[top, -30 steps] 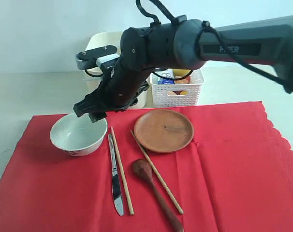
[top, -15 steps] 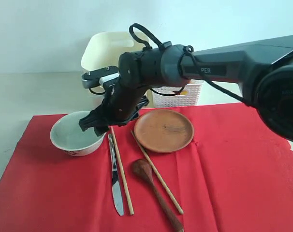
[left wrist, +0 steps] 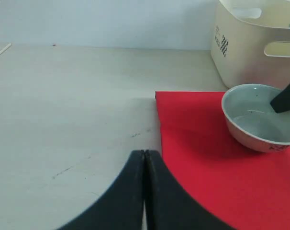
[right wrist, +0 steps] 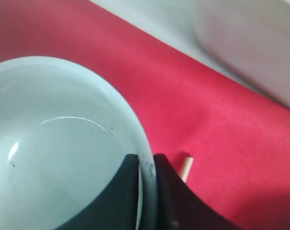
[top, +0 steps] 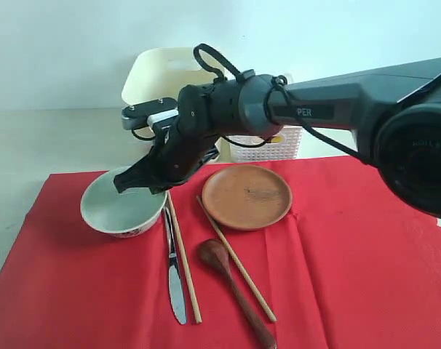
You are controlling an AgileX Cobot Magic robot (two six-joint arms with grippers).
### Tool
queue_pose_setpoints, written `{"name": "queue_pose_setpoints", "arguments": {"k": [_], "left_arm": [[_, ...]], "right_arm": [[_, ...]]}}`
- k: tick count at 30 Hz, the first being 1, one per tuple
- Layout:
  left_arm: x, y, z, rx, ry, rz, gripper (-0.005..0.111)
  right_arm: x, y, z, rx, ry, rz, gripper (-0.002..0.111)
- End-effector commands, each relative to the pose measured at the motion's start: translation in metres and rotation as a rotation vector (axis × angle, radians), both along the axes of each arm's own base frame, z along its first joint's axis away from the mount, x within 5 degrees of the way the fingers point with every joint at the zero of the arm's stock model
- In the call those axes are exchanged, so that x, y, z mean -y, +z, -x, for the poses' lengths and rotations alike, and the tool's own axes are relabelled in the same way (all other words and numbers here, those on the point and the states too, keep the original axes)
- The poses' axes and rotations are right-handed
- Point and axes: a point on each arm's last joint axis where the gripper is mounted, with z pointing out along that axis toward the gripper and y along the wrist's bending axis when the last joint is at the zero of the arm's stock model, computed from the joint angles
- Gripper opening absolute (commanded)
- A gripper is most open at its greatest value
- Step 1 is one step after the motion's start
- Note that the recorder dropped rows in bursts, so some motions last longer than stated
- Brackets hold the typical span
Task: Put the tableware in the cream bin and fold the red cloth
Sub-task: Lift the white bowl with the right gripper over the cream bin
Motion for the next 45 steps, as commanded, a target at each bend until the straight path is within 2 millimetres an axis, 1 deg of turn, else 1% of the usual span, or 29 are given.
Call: {"name": "queue_pose_setpoints", "arguments": {"k": [1,2,4,6,8,11,13,14,15,16,20,21,22,24,25,27,30,32,36,39,45], "left_arm": [[0.0,0.001,0.0,0.016,-0.001,-0.001,0.0],[0.0,0.001,0.0,0.016,-0.001,-0.001,0.0],[0.0,0.001,0.0,0.016,-0.001,-0.001,0.0],[0.0,0.001,0.0,0.016,-0.001,-0.001,0.0],[0.0,0.001,0.0,0.016,-0.001,-0.001,0.0],[0.0,0.001,0.0,0.016,-0.001,-0.001,0.0],[0.0,0.001,0.0,0.016,-0.001,-0.001,0.0],[0.0,0.001,0.0,0.016,-0.001,-0.001,0.0],[0.0,0.001,0.0,0.016,-0.001,-0.001,0.0],[0.0,0.001,0.0,0.016,-0.001,-0.002,0.0],[0.0,0.001,0.0,0.016,-0.001,-0.002,0.0],[0.0,0.001,0.0,0.016,-0.001,-0.002,0.0],[0.0,0.001,0.0,0.016,-0.001,-0.002,0.0],[0.0,0.001,0.0,0.016,-0.001,-0.002,0.0],[0.0,0.001,0.0,0.016,-0.001,-0.002,0.0],[0.0,0.001,0.0,0.016,-0.001,-0.002,0.0],[0.0,0.001,0.0,0.016,-0.001,-0.002,0.0],[0.0,0.001,0.0,0.016,-0.001,-0.002,0.0],[0.0,0.001,0.0,0.016,-0.001,-0.002,0.0],[0.0,0.001,0.0,0.016,-0.001,-0.002,0.0],[0.0,0.001,0.0,0.016,-0.001,-0.002,0.0]], "right_arm": [[0.002,0.01,-0.004,0.049,0.019,0.001,0.0],[0.003,0.02,-0.003,0.057,0.02,-0.006,0.0],[0.003,0.031,-0.001,0.063,0.022,-0.013,0.0],[0.006,0.055,0.002,0.081,0.031,-0.027,0.0],[0.01,0.082,0.01,0.099,0.069,-0.025,0.0],[0.021,0.13,0.024,0.155,0.118,-0.03,0.0],[0.029,0.152,0.031,0.195,0.132,-0.037,0.0],[0.038,0.17,0.036,0.244,0.135,-0.022,0.0],[0.042,0.18,0.038,0.265,0.133,-0.023,0.0],[0.052,0.198,0.04,0.306,0.124,-0.026,0.0],[0.072,0.222,0.037,0.372,0.081,-0.049,0.0],[0.077,0.225,0.034,0.386,0.065,-0.054,0.0],[0.087,0.229,0.027,0.409,0.033,-0.063,0.0],[0.097,0.23,0.018,0.429,-0.003,-0.071,0.0],[0.104,0.228,0.009,0.444,-0.03,-0.073,0.0],[0.112,0.225,-0.001,0.467,-0.061,-0.079,0.0],[0.118,0.218,-0.018,0.522,-0.103,-0.104,0.0],[0.12,0.213,-0.028,0.541,-0.144,-0.155,0.0],[0.121,0.191,-0.05,0.569,-0.213,-0.225,0.0],[0.117,0.171,-0.064,0.599,-0.229,-0.232,0.0],[0.111,0.129,-0.081,0.573,-0.235,-0.206,0.0]]}}
